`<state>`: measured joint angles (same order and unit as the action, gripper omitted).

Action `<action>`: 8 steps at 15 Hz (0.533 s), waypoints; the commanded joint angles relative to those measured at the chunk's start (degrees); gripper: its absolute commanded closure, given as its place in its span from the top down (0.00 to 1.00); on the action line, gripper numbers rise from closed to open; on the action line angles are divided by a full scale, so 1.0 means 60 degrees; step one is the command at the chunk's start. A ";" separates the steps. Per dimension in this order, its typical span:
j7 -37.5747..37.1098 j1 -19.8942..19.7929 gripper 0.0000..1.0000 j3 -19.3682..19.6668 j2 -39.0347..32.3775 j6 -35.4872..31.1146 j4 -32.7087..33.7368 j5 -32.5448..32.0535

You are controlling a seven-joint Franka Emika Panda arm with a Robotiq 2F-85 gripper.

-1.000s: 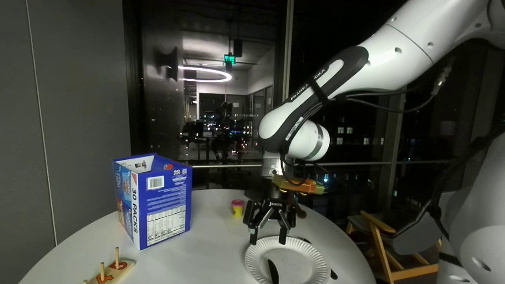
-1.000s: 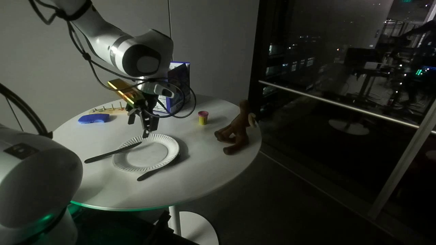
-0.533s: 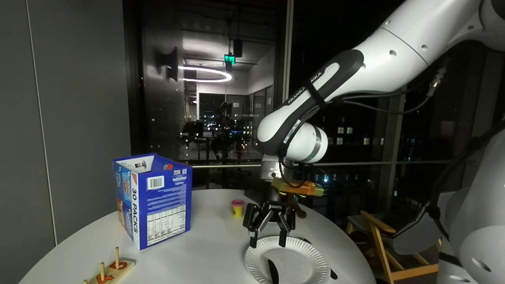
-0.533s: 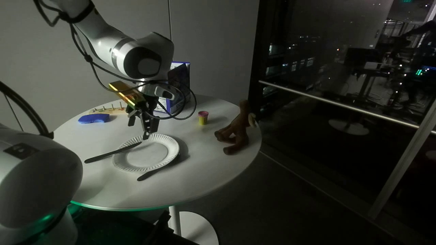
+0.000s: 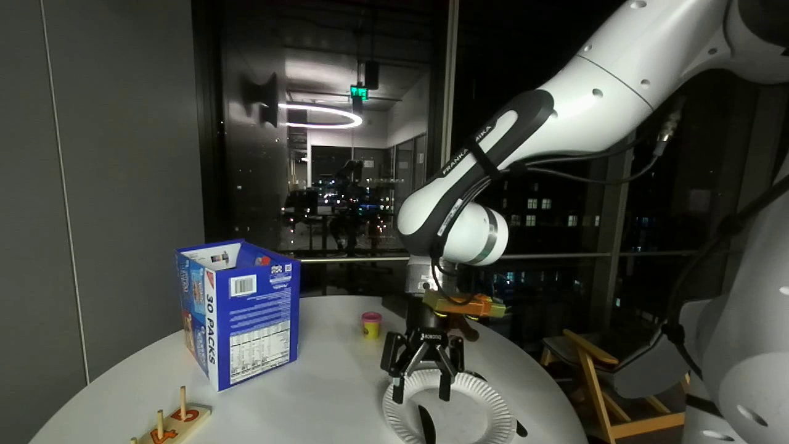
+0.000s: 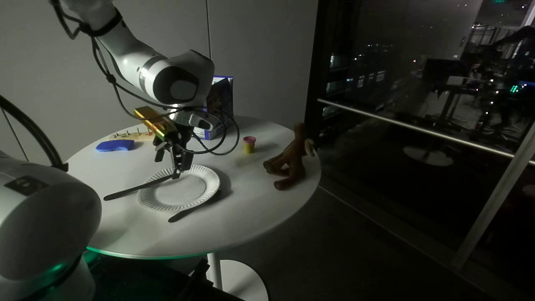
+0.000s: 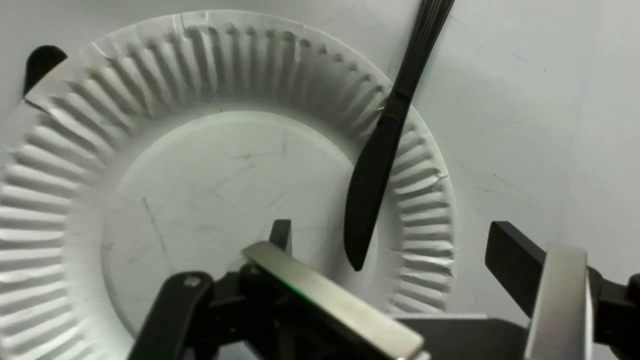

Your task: Put the radish in the blue box then put the knife and spoon on the white plate.

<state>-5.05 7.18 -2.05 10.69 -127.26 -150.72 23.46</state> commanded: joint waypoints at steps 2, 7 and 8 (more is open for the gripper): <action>0.0259 -0.0071 1.00 -0.0057 -0.0273 -0.0091 0.0003 0.0384; 0.0442 -0.0089 0.74 -0.0069 -0.0634 -0.0279 -0.0069 0.0648; 0.0444 -0.0086 0.66 -0.0088 -0.0689 -0.0285 -0.0068 0.0653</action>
<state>-4.01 7.13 -1.99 7.31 -127.65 -150.93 25.64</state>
